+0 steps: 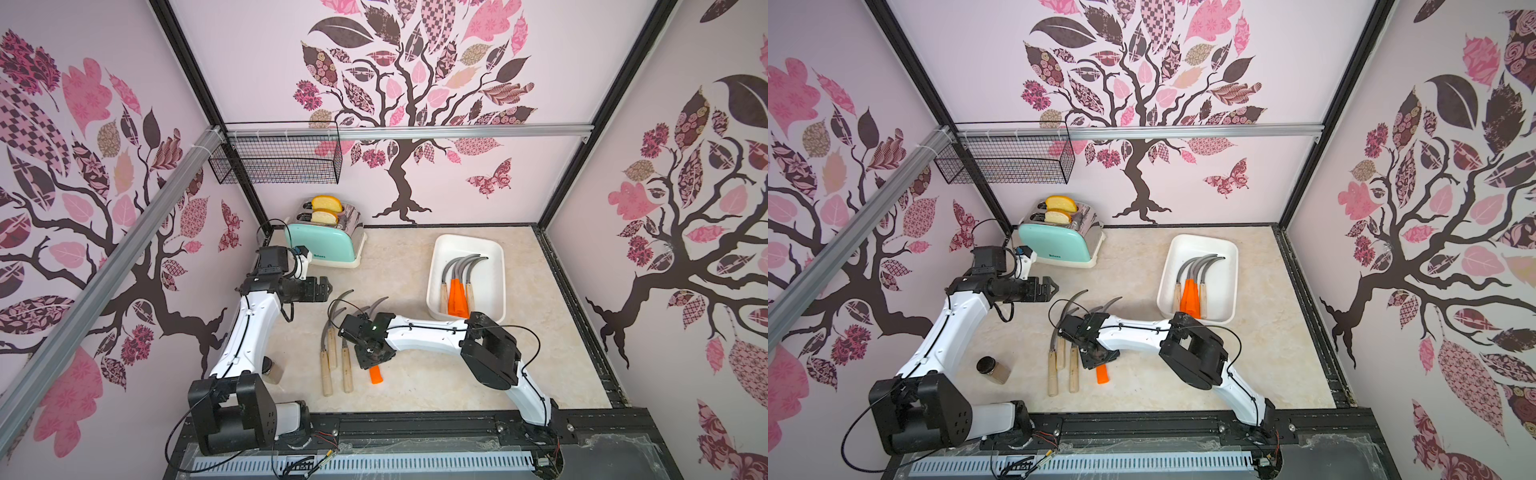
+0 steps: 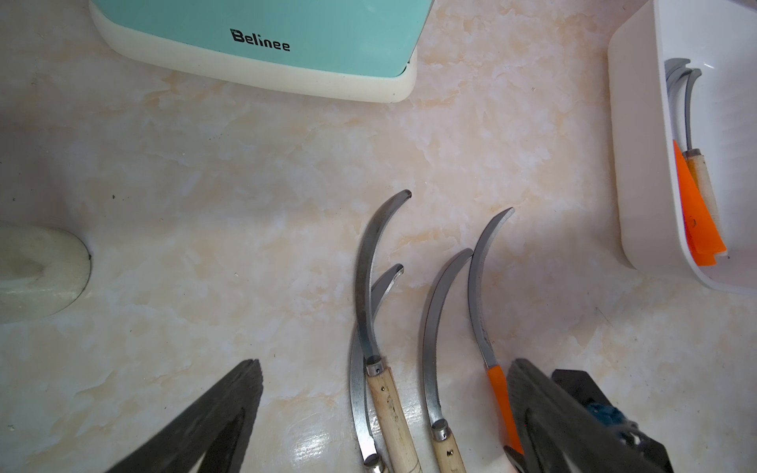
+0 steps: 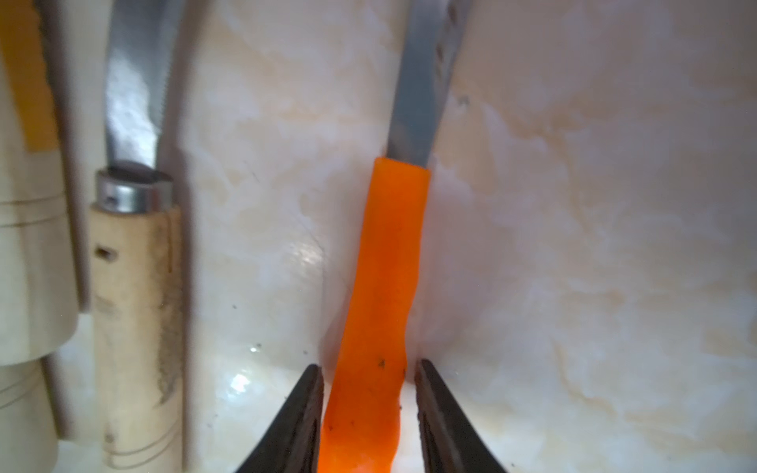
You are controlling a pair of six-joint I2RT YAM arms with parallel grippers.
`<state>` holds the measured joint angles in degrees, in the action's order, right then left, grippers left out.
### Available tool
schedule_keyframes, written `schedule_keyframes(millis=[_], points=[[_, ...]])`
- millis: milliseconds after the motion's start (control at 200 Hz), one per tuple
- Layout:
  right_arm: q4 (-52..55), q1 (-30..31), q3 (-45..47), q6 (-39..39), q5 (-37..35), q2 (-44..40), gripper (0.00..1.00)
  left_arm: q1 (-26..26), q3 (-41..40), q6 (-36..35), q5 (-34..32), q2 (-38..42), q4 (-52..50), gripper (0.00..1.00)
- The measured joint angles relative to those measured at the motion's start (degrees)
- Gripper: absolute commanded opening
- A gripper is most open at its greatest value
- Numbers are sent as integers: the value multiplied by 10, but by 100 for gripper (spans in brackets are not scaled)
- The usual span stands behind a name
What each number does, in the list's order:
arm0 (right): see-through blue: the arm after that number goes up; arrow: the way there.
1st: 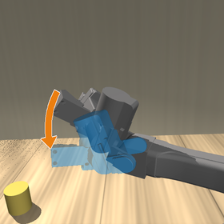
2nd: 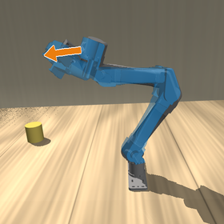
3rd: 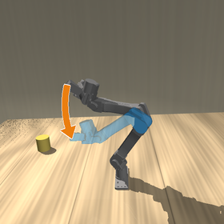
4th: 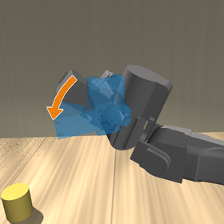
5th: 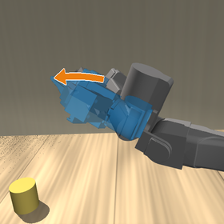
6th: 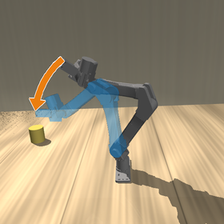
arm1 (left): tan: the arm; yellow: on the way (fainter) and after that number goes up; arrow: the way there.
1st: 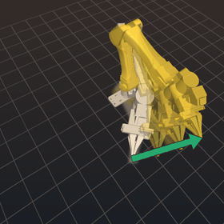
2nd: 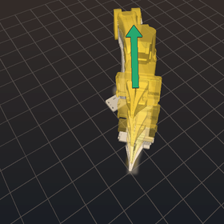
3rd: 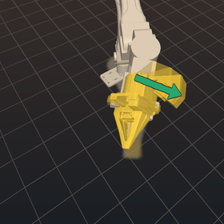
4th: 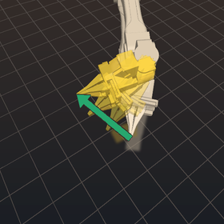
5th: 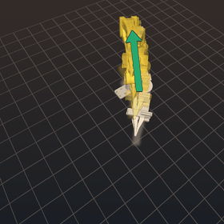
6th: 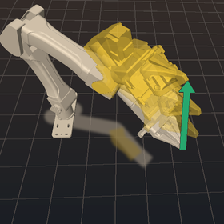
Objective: Put small sickles into storage boxes
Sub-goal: Pick up the sickle at the center of the board.
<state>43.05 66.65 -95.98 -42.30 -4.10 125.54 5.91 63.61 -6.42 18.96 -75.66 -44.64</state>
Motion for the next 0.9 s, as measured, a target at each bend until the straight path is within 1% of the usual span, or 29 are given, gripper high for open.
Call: schedule_keyframes(millis=[275, 645, 900], points=[[-8, -14, 67, -1, -9, -41, 39, 0, 0, 2, 3, 0, 0, 98], [-12, -15, 96, 1, -15, -59, 39, 0, 0, 5, 8, 0, 0, 98], [-12, -15, 97, 5, -17, -60, 38, 0, 0, 5, 8, 0, 0, 98]])
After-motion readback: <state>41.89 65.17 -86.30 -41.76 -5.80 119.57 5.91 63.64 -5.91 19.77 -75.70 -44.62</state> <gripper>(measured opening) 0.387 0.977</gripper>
